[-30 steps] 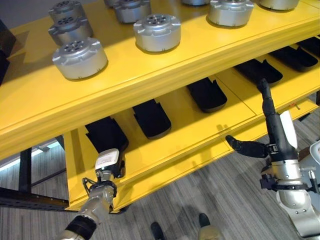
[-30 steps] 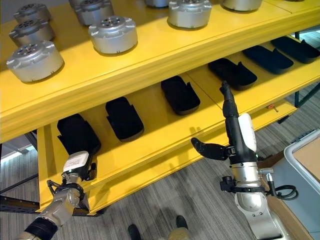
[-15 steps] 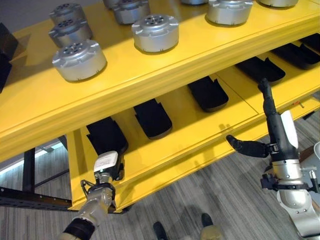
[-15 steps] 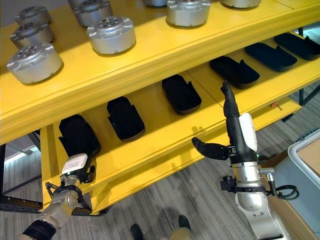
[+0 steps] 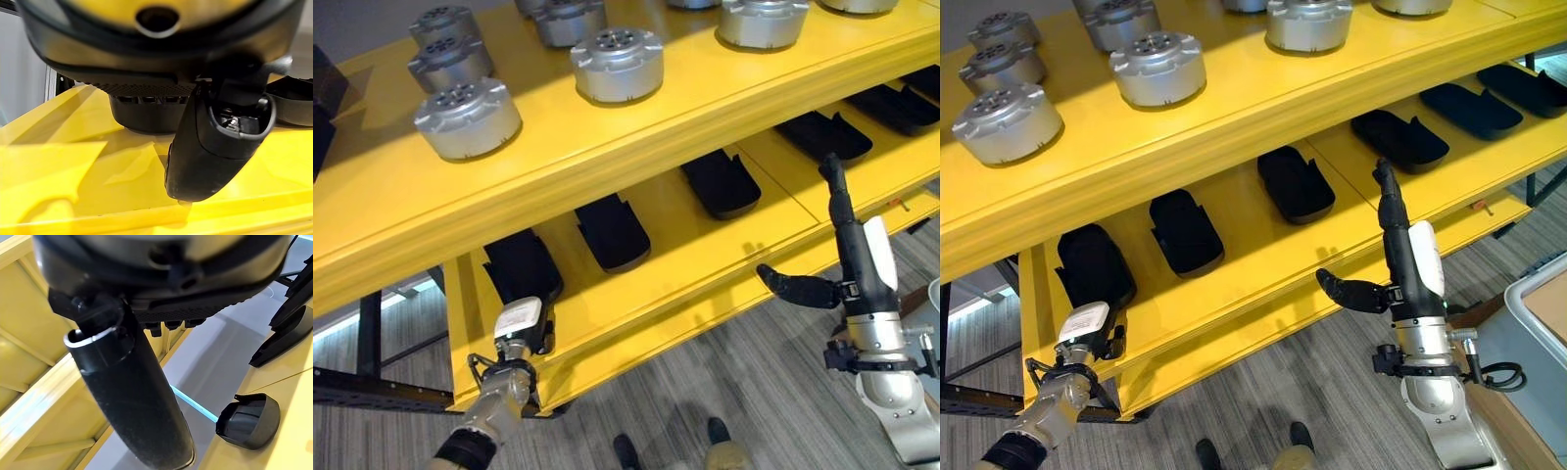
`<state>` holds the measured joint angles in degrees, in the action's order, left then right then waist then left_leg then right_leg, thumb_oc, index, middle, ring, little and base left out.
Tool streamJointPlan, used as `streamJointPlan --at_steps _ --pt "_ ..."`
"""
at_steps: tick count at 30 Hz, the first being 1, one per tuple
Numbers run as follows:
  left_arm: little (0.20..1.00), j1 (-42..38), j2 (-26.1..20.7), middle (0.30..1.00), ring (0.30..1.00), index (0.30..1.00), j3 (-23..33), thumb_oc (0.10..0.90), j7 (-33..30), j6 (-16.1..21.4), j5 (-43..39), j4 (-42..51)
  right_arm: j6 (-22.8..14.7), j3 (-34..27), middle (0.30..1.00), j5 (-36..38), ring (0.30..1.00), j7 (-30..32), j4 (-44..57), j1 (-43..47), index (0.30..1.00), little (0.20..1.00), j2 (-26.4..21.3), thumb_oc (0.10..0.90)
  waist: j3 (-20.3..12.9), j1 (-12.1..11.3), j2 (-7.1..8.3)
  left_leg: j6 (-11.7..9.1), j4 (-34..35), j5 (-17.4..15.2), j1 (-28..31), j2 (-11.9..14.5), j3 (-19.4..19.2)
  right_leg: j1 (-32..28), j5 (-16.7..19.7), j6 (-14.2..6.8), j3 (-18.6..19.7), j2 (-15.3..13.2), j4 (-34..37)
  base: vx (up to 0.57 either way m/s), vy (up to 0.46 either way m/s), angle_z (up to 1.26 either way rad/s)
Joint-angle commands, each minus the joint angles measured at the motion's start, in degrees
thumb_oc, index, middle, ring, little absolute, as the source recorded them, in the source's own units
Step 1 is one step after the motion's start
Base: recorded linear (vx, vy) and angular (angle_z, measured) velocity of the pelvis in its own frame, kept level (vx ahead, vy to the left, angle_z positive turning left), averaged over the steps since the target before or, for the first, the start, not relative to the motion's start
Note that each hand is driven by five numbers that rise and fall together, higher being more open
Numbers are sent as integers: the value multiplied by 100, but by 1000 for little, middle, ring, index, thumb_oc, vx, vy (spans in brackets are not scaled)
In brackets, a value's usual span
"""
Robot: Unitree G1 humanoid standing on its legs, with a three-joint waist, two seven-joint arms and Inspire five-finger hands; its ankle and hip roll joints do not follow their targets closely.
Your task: Move parts from the plastic box to the shelf.
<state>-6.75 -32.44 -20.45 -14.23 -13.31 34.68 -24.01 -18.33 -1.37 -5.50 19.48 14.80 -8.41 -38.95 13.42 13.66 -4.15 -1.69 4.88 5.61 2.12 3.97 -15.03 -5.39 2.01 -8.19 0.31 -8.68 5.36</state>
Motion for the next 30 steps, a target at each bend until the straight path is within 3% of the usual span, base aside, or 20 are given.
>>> streamJointPlan --at_steps 1,20,30 --pt "1000 18 -587 1000 1000 1000 195 900 211 -161 213 -431 -320 -661 1000 148 1000 203 389 702 1000 1000 -228 900 -74 -307 179 -51 -267 -878 264 154 118 412 -391 -54 -601 -126 -630 0 0 0" --pt "1000 60 -594 1000 1000 1000 317 900 186 -174 274 -701 -360 -700 1000 101 1000 180 340 691 1000 1000 -231 900 -80 -320 188 -40 -292 -883 252 155 124 426 -400 -54 -611 -134 -665 0 0 0" --pt "1000 -20 -490 1000 1000 1000 599 900 -683 -41 -138 -645 -433 -674 1000 -13 1000 283 318 602 1000 1000 -151 900 -84 -338 242 -42 -282 -882 251 164 135 424 -403 -44 -630 -128 -667 0 0 0"
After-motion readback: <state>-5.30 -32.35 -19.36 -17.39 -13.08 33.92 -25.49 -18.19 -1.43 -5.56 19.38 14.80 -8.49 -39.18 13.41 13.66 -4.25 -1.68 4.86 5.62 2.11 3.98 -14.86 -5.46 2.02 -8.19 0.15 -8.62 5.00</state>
